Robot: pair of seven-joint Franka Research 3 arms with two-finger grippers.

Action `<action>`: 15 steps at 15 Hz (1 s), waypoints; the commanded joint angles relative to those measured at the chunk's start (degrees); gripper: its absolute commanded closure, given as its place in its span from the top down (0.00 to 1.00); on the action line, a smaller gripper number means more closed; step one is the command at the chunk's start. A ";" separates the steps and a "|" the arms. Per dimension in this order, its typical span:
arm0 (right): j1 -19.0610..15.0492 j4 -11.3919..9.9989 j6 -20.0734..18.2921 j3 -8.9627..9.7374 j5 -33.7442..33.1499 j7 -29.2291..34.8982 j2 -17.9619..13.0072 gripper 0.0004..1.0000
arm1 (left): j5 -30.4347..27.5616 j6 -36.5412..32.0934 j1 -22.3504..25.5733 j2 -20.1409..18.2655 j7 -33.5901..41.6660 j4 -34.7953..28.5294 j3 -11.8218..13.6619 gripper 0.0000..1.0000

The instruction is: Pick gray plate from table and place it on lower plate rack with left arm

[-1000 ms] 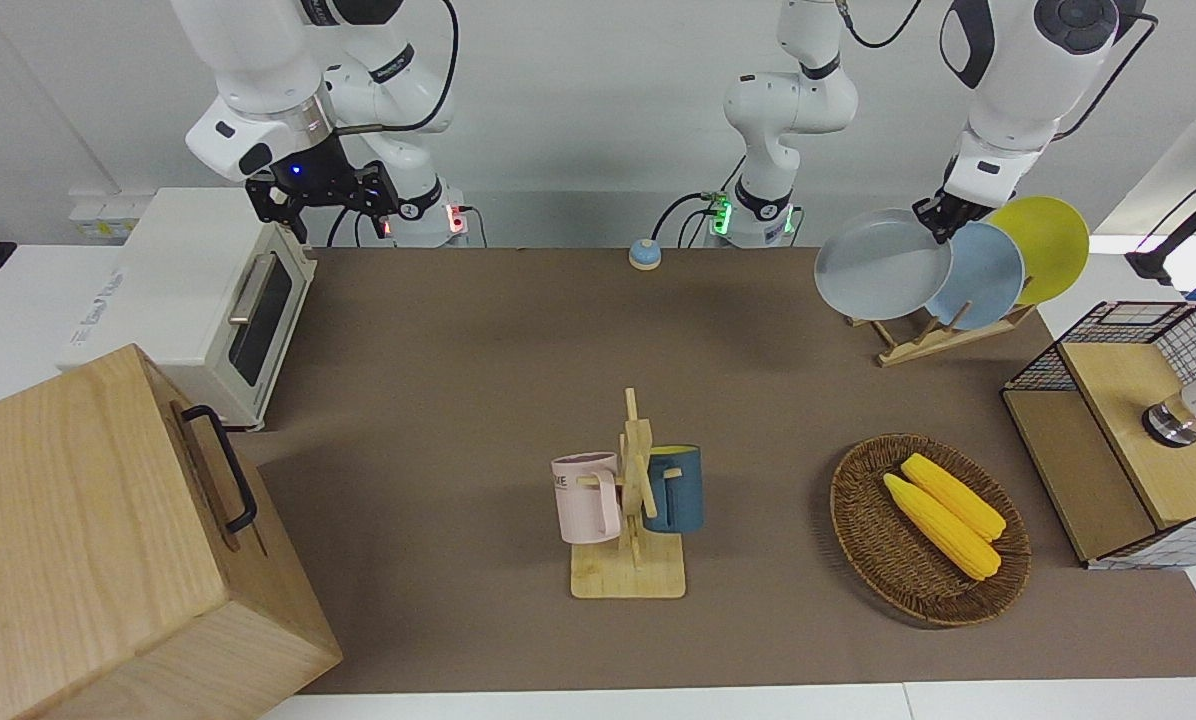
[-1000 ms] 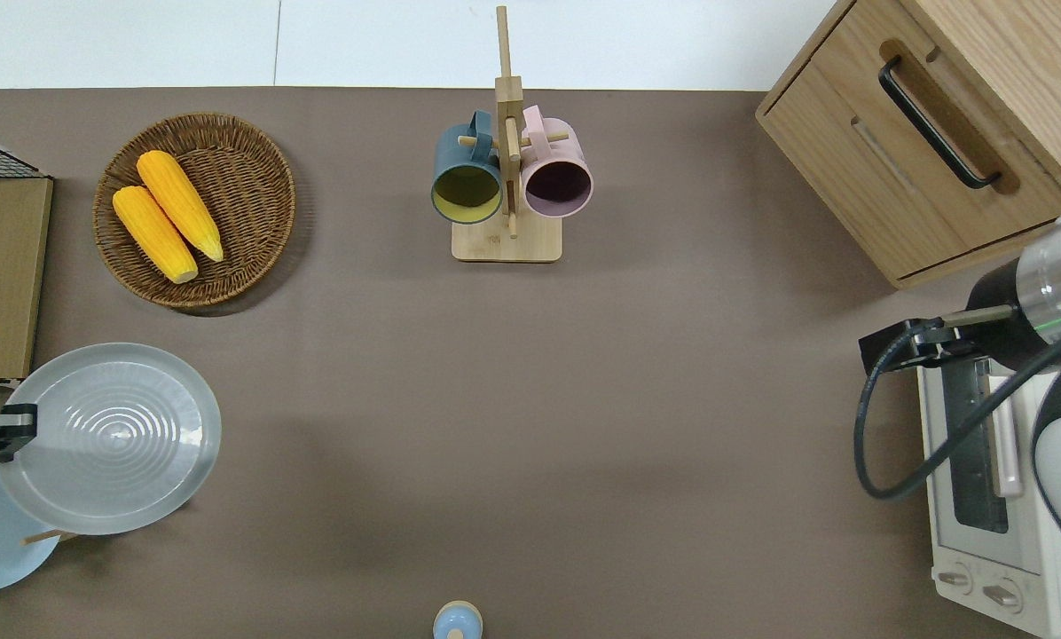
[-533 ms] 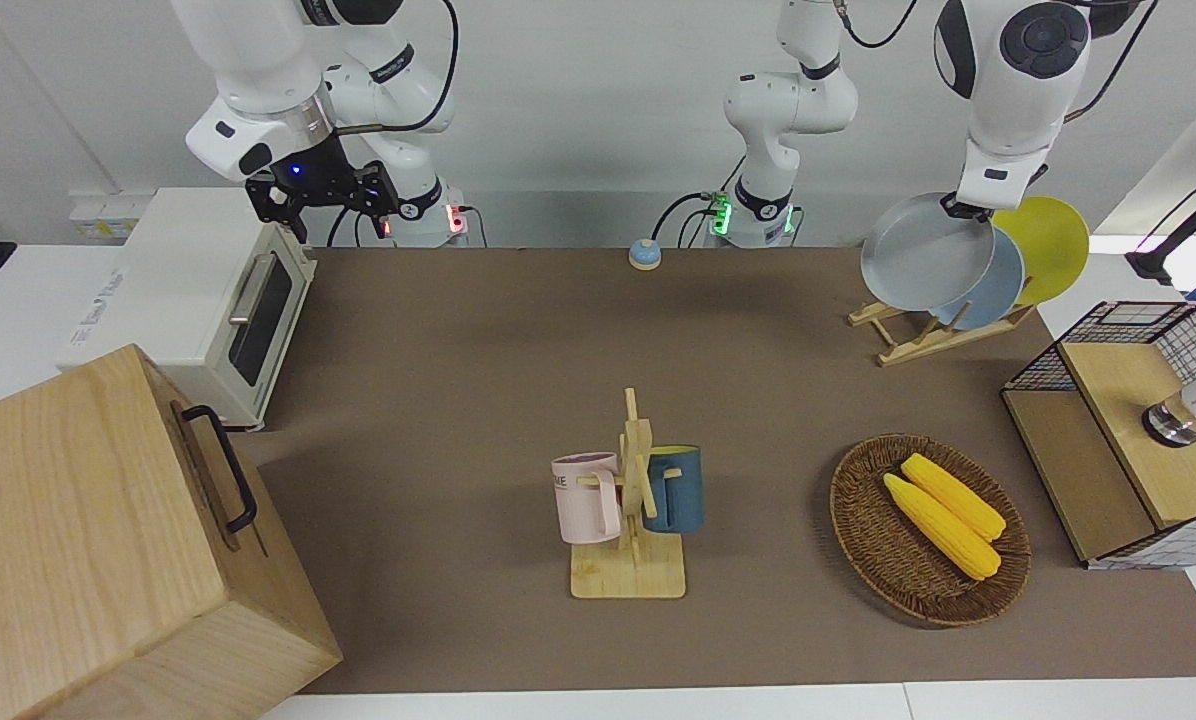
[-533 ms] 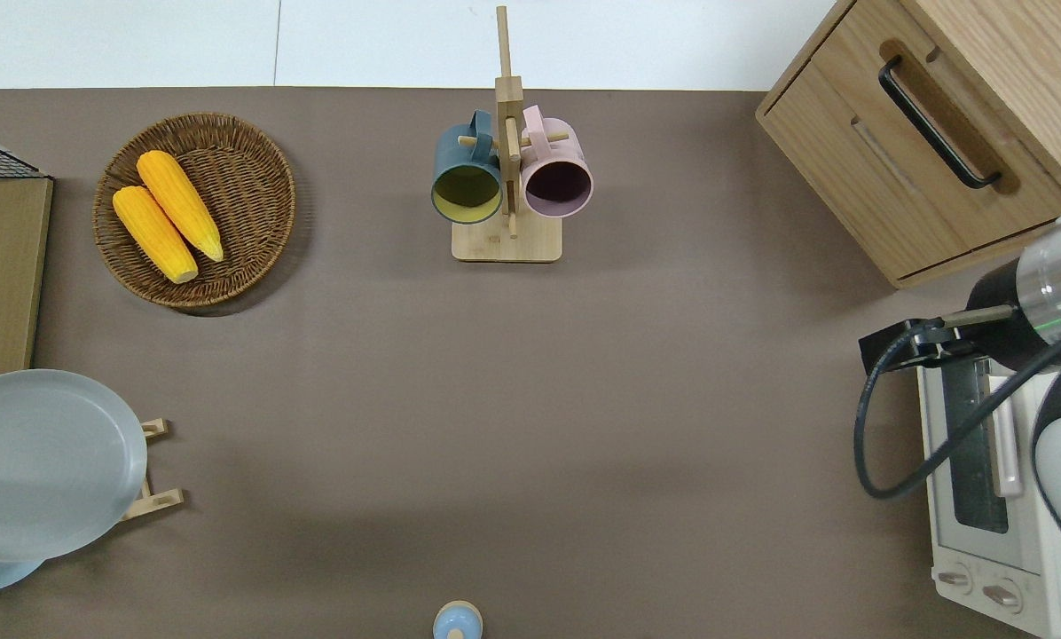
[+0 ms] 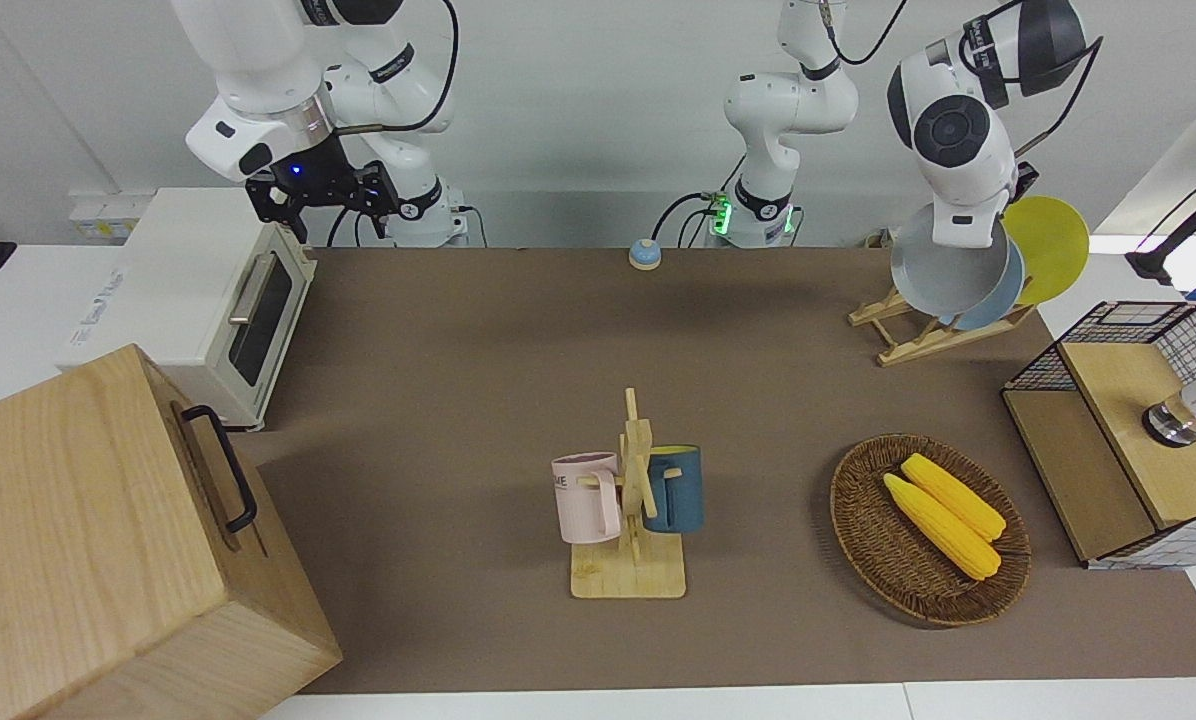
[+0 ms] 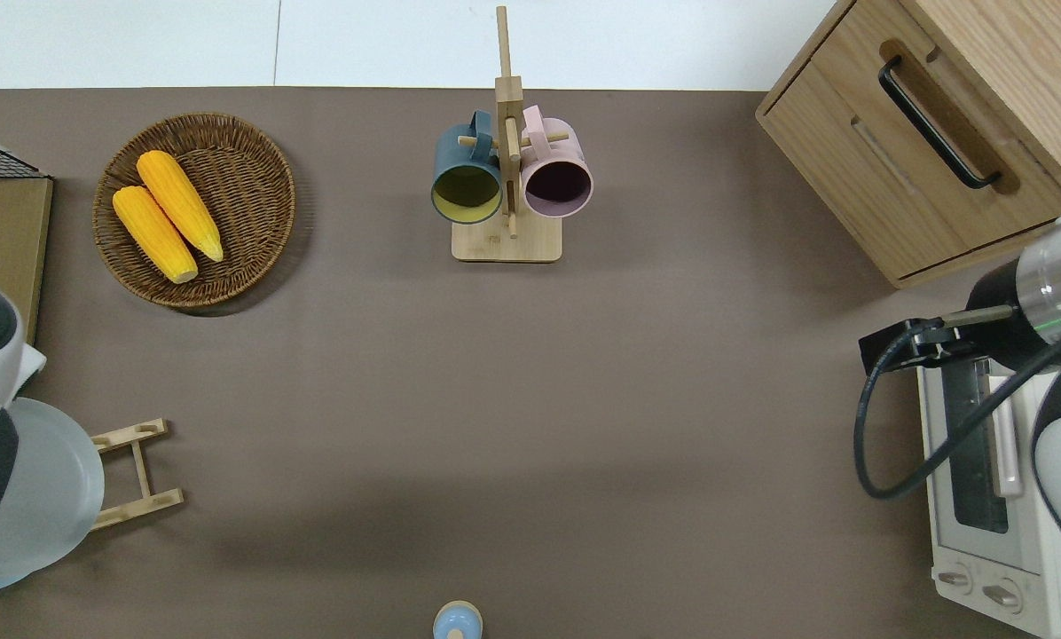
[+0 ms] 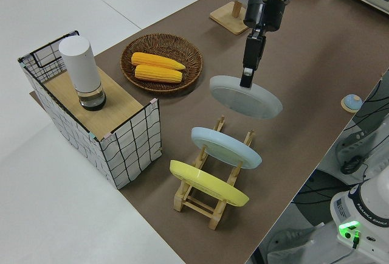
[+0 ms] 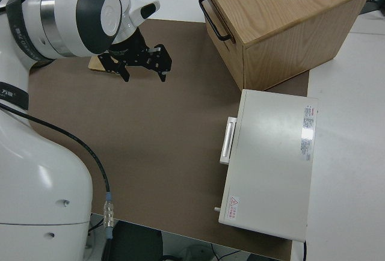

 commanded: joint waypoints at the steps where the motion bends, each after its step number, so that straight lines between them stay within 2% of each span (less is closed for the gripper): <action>1: -1.32 0.41 -0.62 1.21 -0.37 0.68 -0.12 0.98 | 2.07 -0.52 -1.34 -0.34 -5.51 -3.09 -0.70 0.00; 4: -1.32 0.41 -0.62 1.21 -0.37 0.68 -0.12 0.98 | 2.59 -0.26 -1.51 0.63 -9.72 -4.32 -1.50 0.00; 7: -1.32 0.33 -0.62 1.13 -0.37 0.68 -0.12 0.98 | 4.17 0.70 -1.60 1.77 -13.59 -6.08 -1.50 0.00; 15: -1.32 0.41 -0.62 1.21 -0.37 0.68 -0.12 0.98 | 3.91 5.36 -1.78 3.80 -21.16 -9.68 -1.59 0.00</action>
